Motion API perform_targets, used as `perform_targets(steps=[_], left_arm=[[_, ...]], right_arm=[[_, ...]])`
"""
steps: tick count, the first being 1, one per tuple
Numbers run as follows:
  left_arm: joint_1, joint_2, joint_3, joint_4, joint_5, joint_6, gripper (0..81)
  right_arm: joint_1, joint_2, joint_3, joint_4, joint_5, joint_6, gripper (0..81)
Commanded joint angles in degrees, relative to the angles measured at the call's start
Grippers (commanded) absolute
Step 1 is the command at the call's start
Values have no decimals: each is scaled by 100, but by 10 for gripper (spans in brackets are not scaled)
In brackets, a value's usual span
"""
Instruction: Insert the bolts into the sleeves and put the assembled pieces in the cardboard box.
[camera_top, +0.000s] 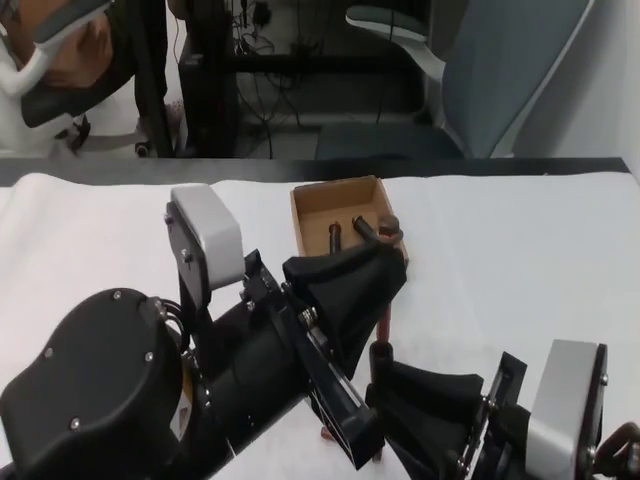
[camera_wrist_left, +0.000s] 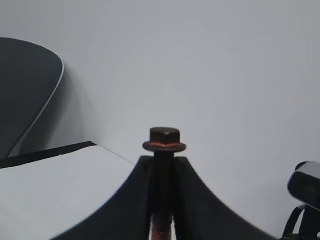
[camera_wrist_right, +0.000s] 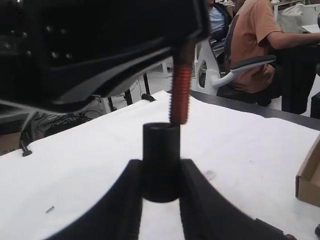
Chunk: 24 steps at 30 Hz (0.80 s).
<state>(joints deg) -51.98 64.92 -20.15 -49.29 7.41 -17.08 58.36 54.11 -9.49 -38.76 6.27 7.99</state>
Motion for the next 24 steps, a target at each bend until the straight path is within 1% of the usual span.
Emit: perform_targets(steps=[1, 5, 8, 10, 16, 19, 20, 21, 22, 23, 24], left_arm=[[-20, -25, -8, 47, 93, 56, 17], [-20, -25, -8, 62, 131, 56, 17], [-20, -25, -8, 62, 131, 56, 17], [-20, -25, -8, 62, 130, 36, 17], [-20, -25, -8, 62, 216, 38, 17], [-20, -25, -8, 62, 455, -86, 17], [-20, -25, -8, 62, 583, -103, 6], [-20, -25, -8, 62, 727, -91, 32], [-20, -25, -8, 98, 829, -93, 104], [-20, -25, -8, 120, 937, -93, 185], [-20, -25, -8, 176, 998, -93, 315]], right_arm=[[10, -4, -49, -145, 161, -66, 0], [10, -4, -49, -269, 160, -75, 0], [10, -4, -49, -293, 469, -164, 0], [10, -4, -49, -318, 500, -285, 0], [10, -4, -49, -373, 500, -288, 0], [10, -4, -49, -492, 611, -288, 0], [10, -4, -49, -511, 745, -288, 0], [-3, -4, -49, -520, 891, -288, 0], [-2, -4, -49, -516, 950, -304, 0], [-2, -4, -49, -516, 990, -304, 0], [-2, -4, -49, -516, 1023, -304, 0]])
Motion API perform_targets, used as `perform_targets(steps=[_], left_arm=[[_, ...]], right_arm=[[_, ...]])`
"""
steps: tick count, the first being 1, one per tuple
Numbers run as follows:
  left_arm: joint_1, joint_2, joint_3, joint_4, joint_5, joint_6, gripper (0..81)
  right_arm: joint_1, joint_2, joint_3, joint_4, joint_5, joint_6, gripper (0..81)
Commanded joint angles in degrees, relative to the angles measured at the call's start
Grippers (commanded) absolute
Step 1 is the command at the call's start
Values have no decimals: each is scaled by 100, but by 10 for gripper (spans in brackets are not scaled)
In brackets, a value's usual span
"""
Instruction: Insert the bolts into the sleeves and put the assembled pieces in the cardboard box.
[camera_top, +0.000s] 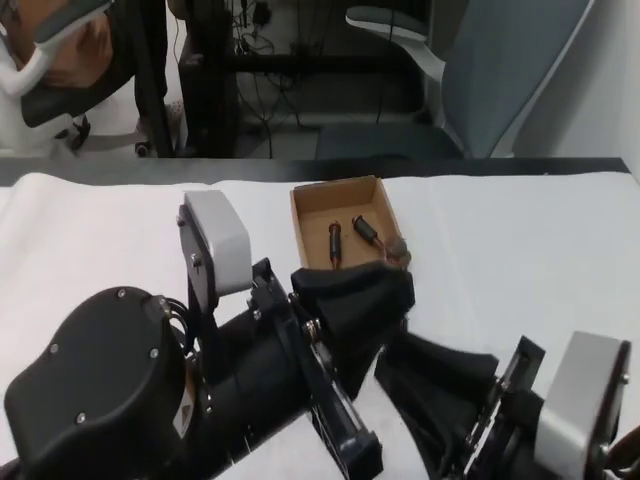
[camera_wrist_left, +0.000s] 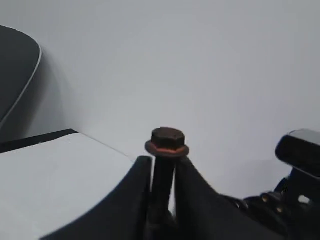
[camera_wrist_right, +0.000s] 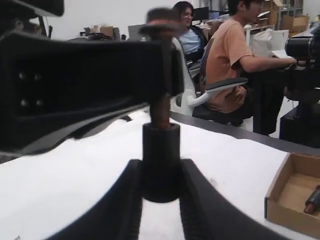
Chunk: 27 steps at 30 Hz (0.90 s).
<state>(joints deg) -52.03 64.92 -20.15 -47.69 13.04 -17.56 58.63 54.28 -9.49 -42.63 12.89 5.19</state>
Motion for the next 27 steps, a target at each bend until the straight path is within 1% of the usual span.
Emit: perform_targets(steps=[1, 2, 3, 7, 10, 12, 14, 16, 18, 20, 22, 24, 26, 27], left_arm=[[-14, -25, -8, 106, 429, -44, 477], [-14, -25, -8, 164, 421, -44, 624], [-14, -25, -8, 229, 423, -44, 700], [133, -60, -8, 310, 496, -44, 700], [421, -220, -20, 830, 872, -44, 700], [716, -374, -93, 1668, 1106, 145, 700], [1025, -447, -270, 2748, 1235, 704, 700], [1330, -430, -619, 3875, 1234, 1553, 700], [1567, -339, -1020, 4966, 988, 2652, 700], [1755, -128, -1456, 5884, 674, 3497, 700], [1892, 204, -1832, 6482, 479, 4106, 700], [1962, 483, -2140, 6940, 460, 4484, 700], [2009, 868, -2445, 7374, 441, 4951, 627], [2013, 1029, -2568, 7529, 405, 5075, 616]], right_arm=[[-29, -20, -49, -129, 408, -24, 0], [-29, -20, -49, -129, 458, -5, 0], [-29, -20, -49, -109, 546, -6, 0], [-76, -20, -75, 241, 1212, 13, 0], [-283, -20, -243, 957, 1247, 82, 0], [-506, -20, -519, 1650, 1149, 83, 0], [-810, -2, -874, 2350, 885, 83, 0], [-1141, 5, -1173, 2867, 660, 83, 0], [-1563, 9, -1563, 3379, 361, 83, 0], [-1979, 78, -1852, 3752, 53, 83, 0], [-2423, 279, -2180, 4092, -382, 83, 0], [-2768, 581, -2496, 4335, -805, 66, 0], [-3062, 1034, -2900, 4592, -1289, 29, 0], [-3149, 1249, -3086, 4710, -1469, 5, 0]])
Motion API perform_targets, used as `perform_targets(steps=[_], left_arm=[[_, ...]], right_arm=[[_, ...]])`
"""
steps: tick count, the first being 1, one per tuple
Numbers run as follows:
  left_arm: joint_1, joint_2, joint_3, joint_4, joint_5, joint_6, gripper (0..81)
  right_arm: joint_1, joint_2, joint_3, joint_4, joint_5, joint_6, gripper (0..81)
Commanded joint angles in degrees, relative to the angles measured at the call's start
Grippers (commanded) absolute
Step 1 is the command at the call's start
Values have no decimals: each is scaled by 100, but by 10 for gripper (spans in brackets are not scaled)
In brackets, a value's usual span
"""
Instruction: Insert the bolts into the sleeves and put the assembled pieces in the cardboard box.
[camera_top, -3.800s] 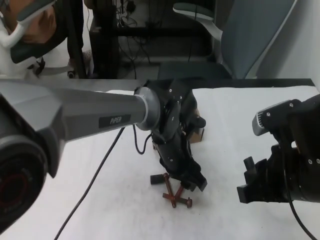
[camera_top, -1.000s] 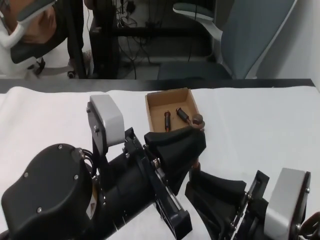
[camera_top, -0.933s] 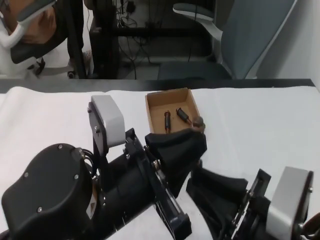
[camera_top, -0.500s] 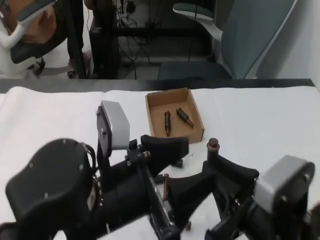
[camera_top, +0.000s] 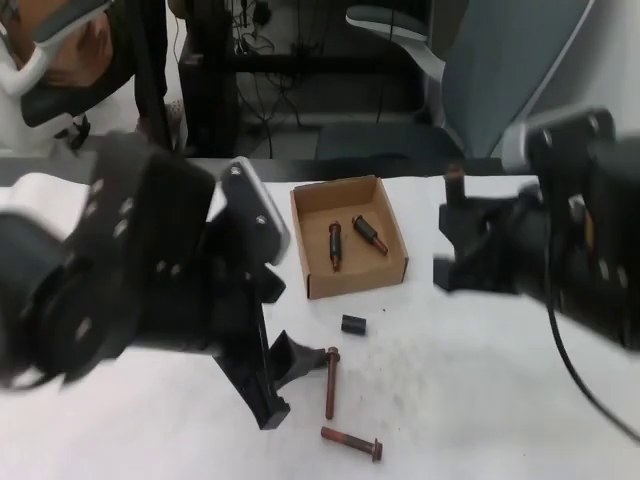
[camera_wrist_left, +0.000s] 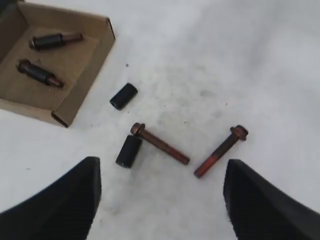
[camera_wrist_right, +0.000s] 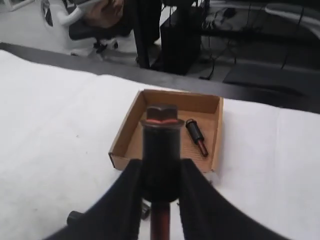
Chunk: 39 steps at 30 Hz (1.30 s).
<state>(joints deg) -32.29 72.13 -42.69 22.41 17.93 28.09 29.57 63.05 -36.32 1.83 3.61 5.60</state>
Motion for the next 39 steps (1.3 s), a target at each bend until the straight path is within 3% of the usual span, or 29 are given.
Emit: perform_targets(steps=[1, 6, 13, 26, 28, 30, 32, 33, 36, 39], left_arm=[[37, 558, -490, 703, -89, 631, 624], [37, 1553, -1089, 999, -390, 1128, 671], [18, 2660, -1910, 1393, -819, 1347, 672], [-116, 3844, -2929, 1638, -952, 1655, 641], [-191, 3975, -3017, 1697, -969, 1655, 641], [-290, 4105, -3060, 1752, -1004, 1697, 641], [-378, 4217, -3060, 1737, -1197, 1736, 640], [-401, 4245, -3060, 1735, -1322, 1738, 626], [-434, 4289, -3060, 1771, -1530, 1739, 403], [-417, 4289, -3060, 1870, -1528, 1729, 6]], right_arm=[[-358, 710, -709, 436, -791, -92, 0], [-595, 2171, -2064, 1097, -1387, -182, 0], [-622, 3942, -3859, 2018, -1410, -223, 0], [-622, 5696, -5384, 2628, -1491, -314, 11], [-622, 5752, -5396, 2642, -1704, -313, 140], [-622, 5751, -5396, 2738, -1746, -302, 386], [-622, 5663, -5396, 2765, -1655, -300, 700], [-622, 5585, -5396, 2799, -1502, -300, 700], [-636, 5225, -5396, 2878, -1226, -494, 687], [-647, 4714, -5396, 2930, -1227, -524, 623]])
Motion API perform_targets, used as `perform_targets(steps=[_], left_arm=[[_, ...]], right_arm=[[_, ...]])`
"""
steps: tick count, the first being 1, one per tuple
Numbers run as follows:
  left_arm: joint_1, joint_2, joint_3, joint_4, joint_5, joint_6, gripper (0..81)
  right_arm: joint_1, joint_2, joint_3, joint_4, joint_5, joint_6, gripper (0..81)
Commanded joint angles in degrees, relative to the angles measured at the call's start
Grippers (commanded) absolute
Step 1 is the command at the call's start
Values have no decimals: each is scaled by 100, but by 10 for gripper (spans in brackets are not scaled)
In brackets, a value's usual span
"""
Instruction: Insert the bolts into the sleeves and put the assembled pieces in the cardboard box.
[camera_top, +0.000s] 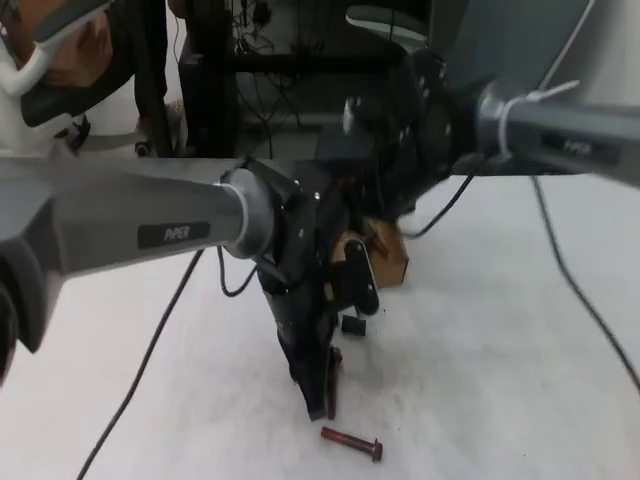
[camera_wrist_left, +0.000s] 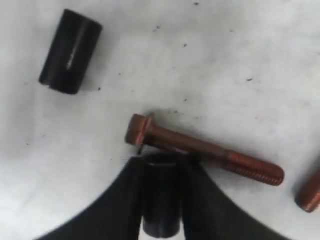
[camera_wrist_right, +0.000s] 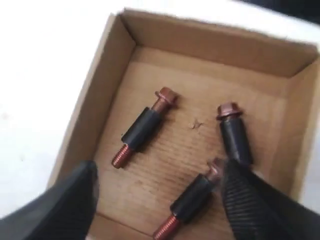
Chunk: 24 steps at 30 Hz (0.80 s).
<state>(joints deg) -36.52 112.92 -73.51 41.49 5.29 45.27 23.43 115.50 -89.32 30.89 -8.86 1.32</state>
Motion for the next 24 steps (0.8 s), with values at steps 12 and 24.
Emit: perform_targets(steps=[12, 24], left_arm=[[361, -438, 117, -88, -55, -1922, 17], [1880, -3382, 2972, -2665, 1932, -3478, 17]], right_arm=[[518, -1884, 444, 2356, 505, 2, 630], [1397, -2099, 2520, 625, 666, 1212, 630]])
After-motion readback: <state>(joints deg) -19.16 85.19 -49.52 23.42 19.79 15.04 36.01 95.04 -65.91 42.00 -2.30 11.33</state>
